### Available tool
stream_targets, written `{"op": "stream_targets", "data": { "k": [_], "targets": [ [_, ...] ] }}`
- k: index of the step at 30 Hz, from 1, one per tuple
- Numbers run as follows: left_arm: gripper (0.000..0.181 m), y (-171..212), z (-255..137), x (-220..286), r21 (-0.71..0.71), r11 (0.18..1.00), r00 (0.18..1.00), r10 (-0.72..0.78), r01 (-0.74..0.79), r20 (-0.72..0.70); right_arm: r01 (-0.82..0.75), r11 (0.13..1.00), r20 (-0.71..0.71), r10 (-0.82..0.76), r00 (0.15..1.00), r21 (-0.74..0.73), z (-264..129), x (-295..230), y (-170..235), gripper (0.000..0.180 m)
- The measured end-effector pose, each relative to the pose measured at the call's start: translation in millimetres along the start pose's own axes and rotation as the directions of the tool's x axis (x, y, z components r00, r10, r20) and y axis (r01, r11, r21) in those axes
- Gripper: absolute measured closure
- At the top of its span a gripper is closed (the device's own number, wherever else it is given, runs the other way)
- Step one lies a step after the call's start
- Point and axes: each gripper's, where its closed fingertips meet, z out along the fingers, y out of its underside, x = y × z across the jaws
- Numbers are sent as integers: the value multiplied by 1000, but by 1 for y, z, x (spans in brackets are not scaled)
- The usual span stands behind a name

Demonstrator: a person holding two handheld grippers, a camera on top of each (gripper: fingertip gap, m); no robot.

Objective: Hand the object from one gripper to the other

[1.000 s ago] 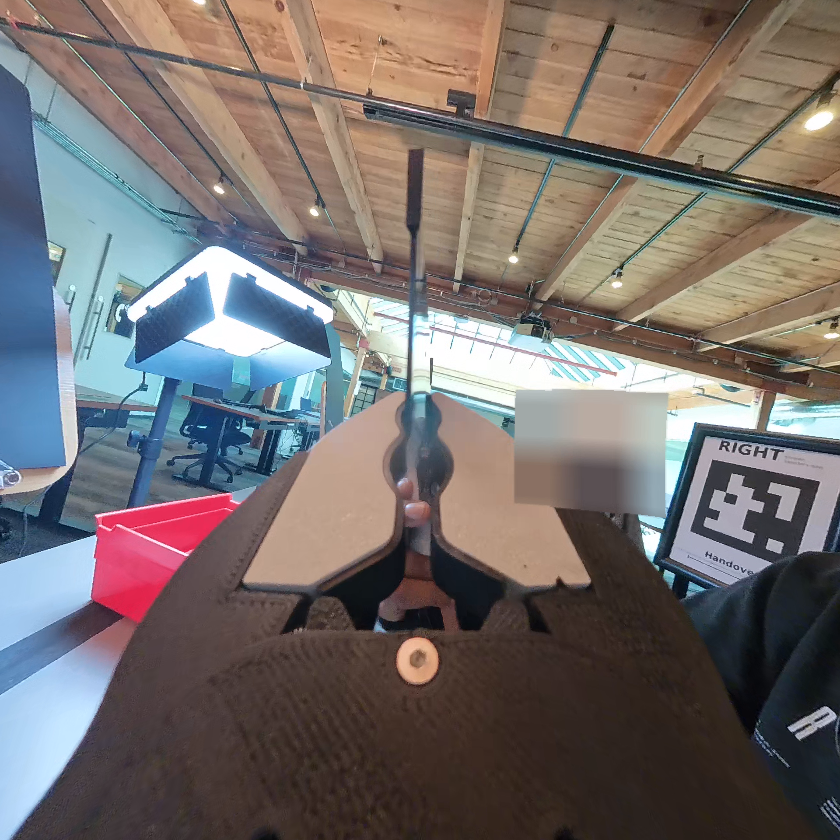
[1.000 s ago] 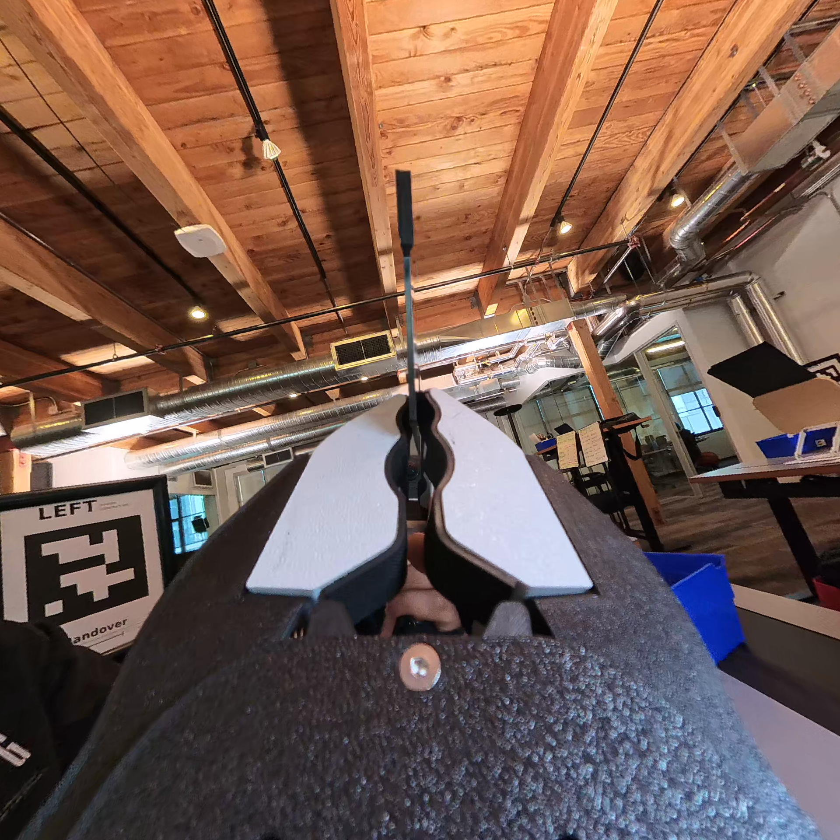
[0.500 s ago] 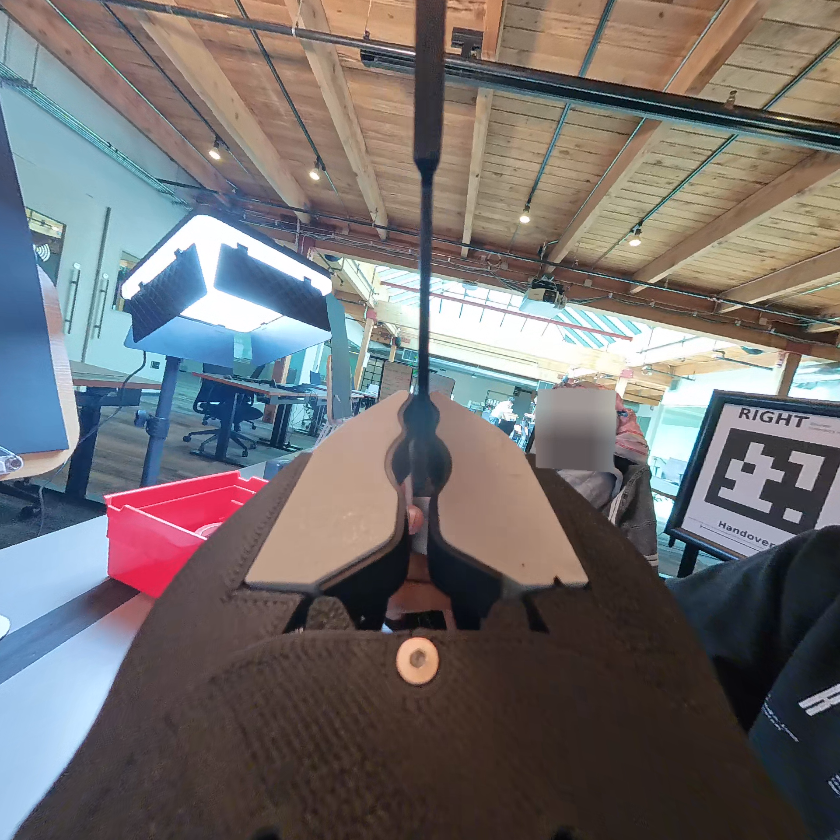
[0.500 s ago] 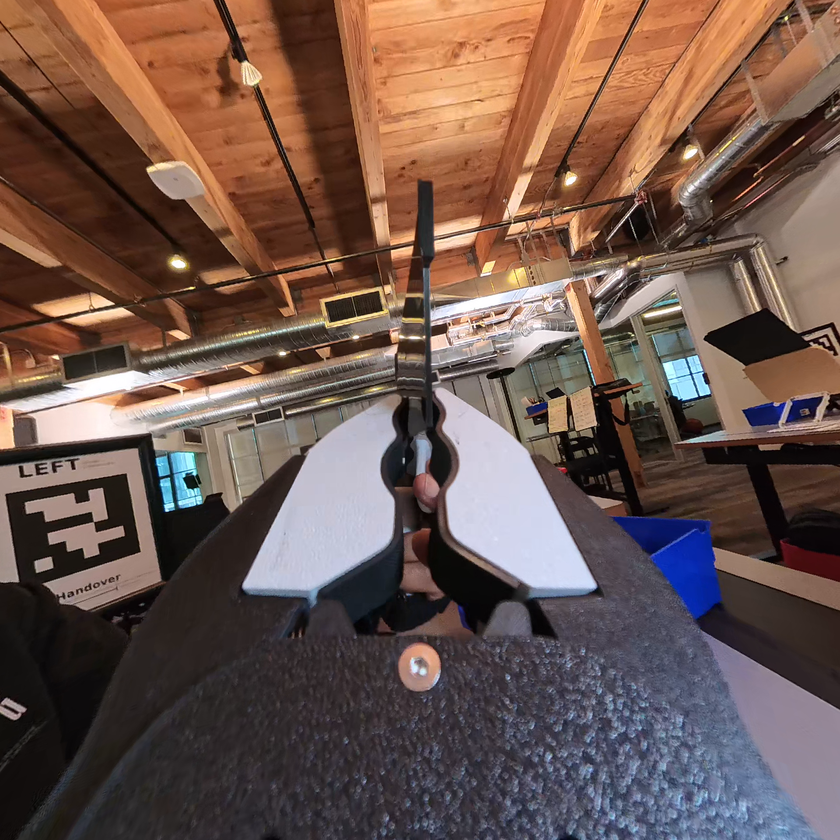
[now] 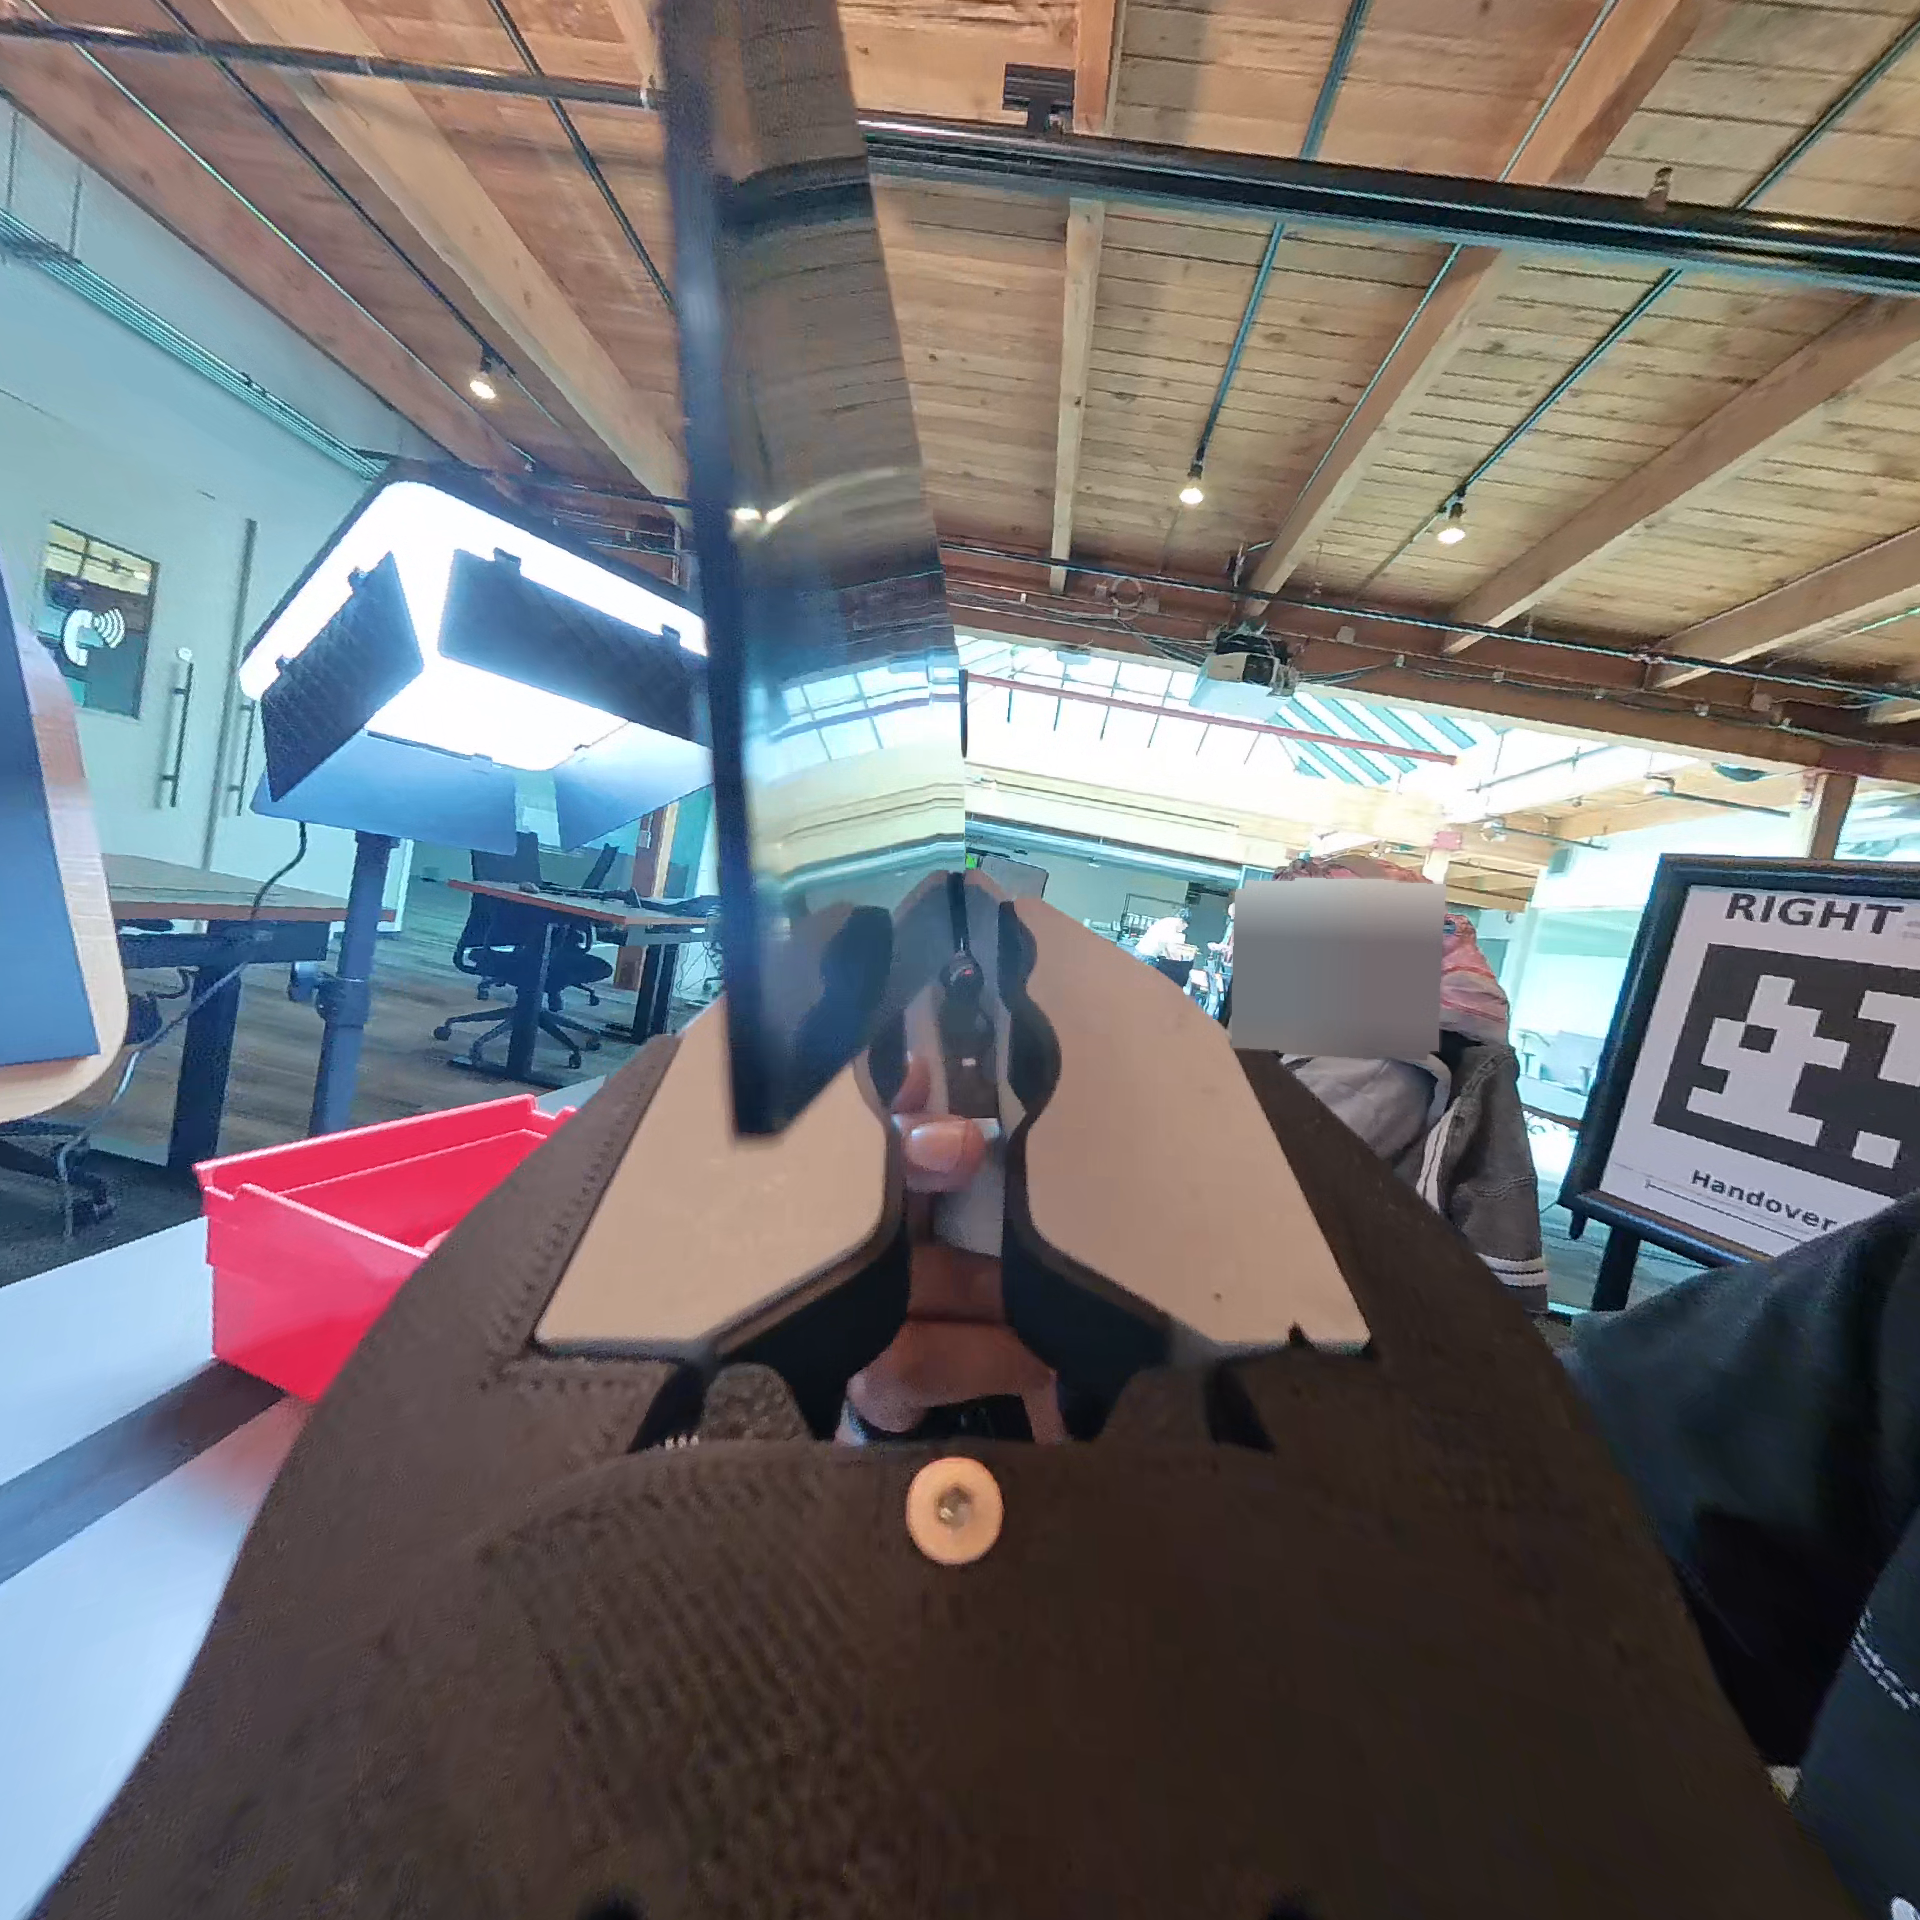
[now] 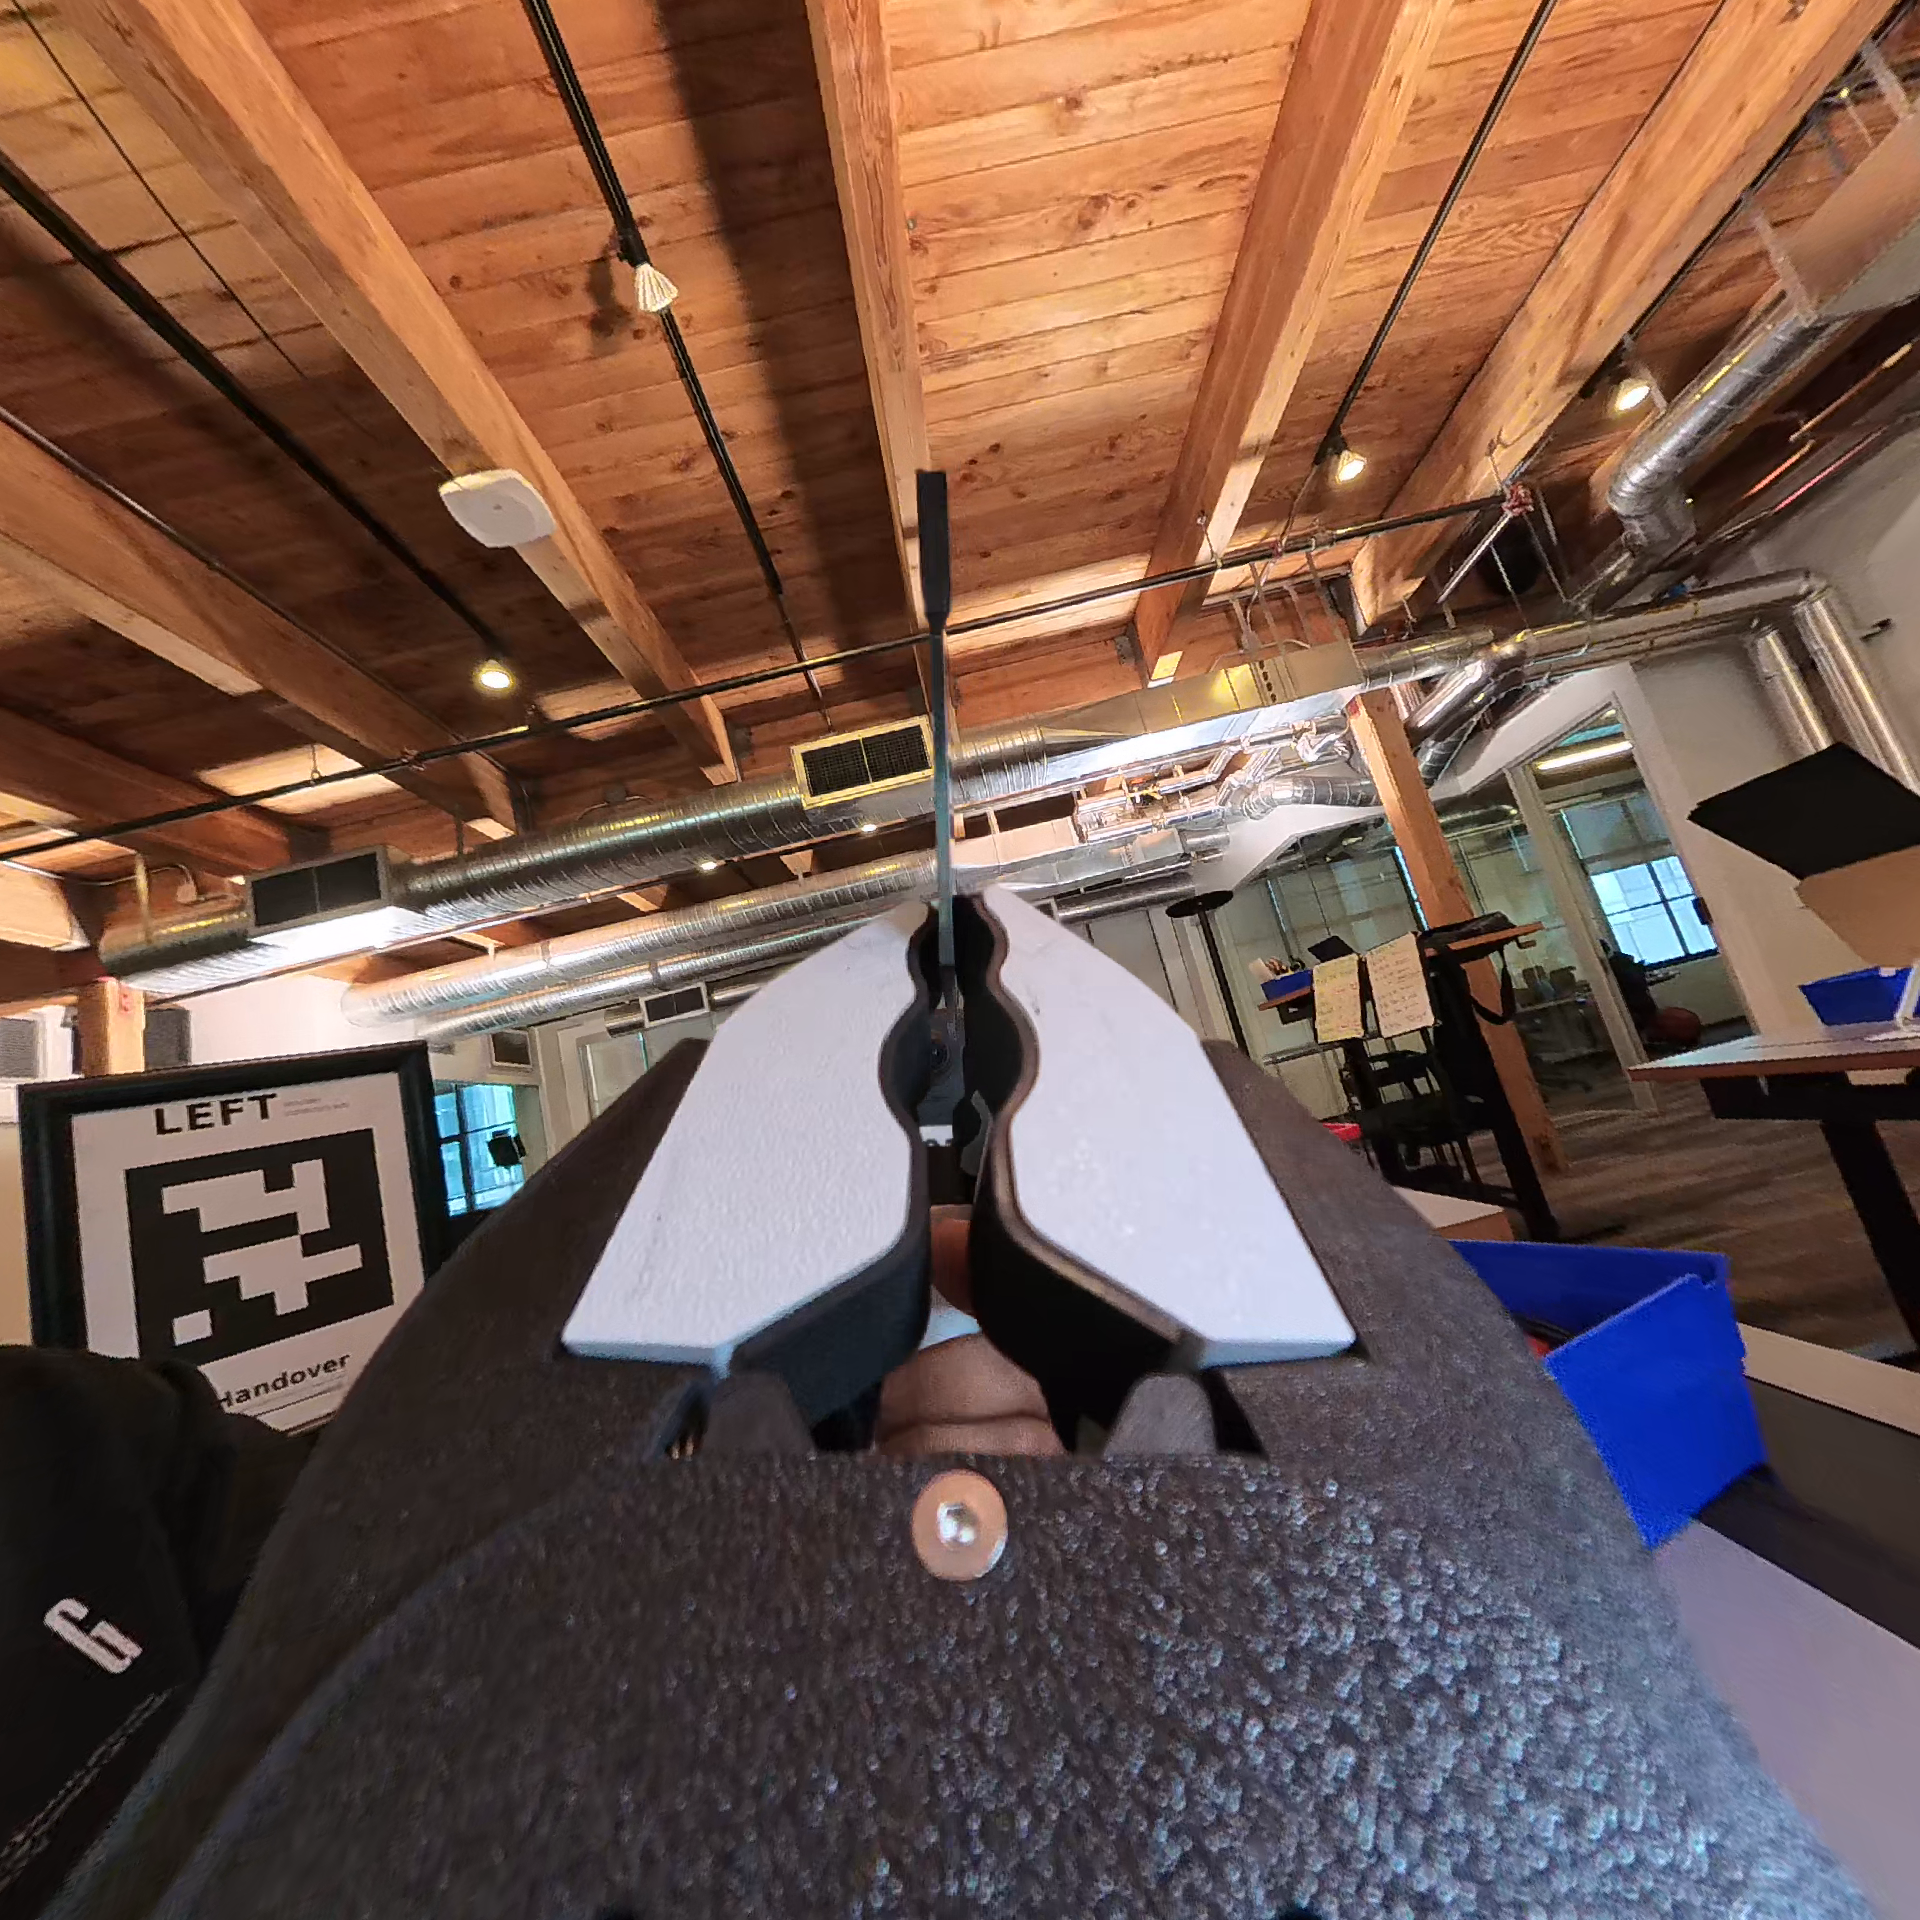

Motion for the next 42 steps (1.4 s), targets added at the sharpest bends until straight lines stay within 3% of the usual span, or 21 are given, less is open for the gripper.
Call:
{"op": "stream_targets", "data": {
  "k": [3,6,14,16,21,29,33,35,38,42],
  "targets": [
    [179,5,0,-4,2,1000,1000,-28,28,10,-5,1000,-14,5,1000,-14,3,1,11,178],
    [178,6,-2,-7,-44,997,998,-57,57,0,-30,998,-16,30,999,-52,2,5,15,178],
    [175,-3,-10,-7,-77,993,995,-89,86,-37,140,965,-34,-151,988,-223,1,3,8,168],
    [177,-1,-11,-8,-97,991,995,-97,93,-35,138,962,-39,-151,988,-235,-1,4,7,176],
    [181,-1,-12,-9,-88,991,993,-106,102,-46,140,966,-29,-150,988,-218,-1,3,9,178],
    [180,2,0,2,-22,999,1000,30,-30,-2,-18,1000,17,18,1000,20,1,-5,11,178],
    [180,-1,-5,-1,-85,996,1000,6,-6,-4,54,994,-16,-55,998,-90,4,-2,17,177],
    [174,-7,-8,-3,-97,995,1000,-12,11,-5,101,986,-16,-104,994,-134,5,-3,13,170],
    [180,-7,-13,0,-178,984,999,-24,18,-32,164,963,-7,-170,985,-212,4,-4,9,161],
    [179,-6,-14,3,-225,974,999,-11,3,-35,200,944,16,-203,979,-261,4,-8,13,177]
  ]
}}
